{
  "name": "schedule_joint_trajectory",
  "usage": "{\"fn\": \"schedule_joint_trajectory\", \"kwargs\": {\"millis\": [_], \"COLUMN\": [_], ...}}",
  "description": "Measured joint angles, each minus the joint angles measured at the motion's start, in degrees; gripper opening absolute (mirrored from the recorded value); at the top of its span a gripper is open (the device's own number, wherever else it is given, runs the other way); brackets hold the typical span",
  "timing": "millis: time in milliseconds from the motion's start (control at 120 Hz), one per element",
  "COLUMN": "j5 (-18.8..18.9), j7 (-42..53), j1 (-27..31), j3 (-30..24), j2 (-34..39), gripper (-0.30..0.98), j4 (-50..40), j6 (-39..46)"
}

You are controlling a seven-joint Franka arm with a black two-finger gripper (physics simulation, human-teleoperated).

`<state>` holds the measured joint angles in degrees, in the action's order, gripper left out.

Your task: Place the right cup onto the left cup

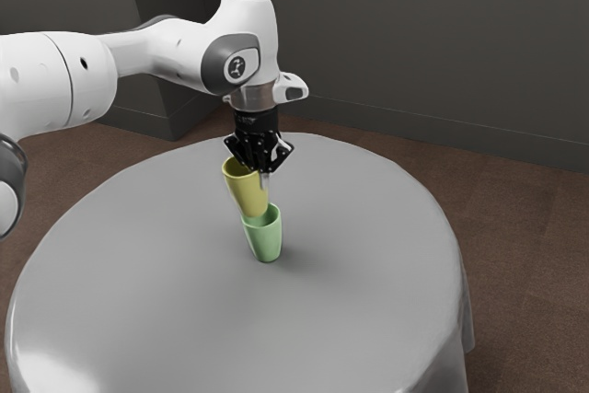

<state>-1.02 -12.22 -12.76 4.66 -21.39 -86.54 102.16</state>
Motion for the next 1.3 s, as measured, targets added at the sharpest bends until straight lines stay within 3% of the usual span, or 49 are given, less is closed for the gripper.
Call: {"fn": "schedule_joint_trajectory", "kwargs": {"millis": [1300], "j5": [1.1], "j7": [0.3], "j1": [0.7], "j3": [-1.3], "j2": [-5.0], "gripper": [-0.10], "j4": [3.5], "j6": [-0.1]}}
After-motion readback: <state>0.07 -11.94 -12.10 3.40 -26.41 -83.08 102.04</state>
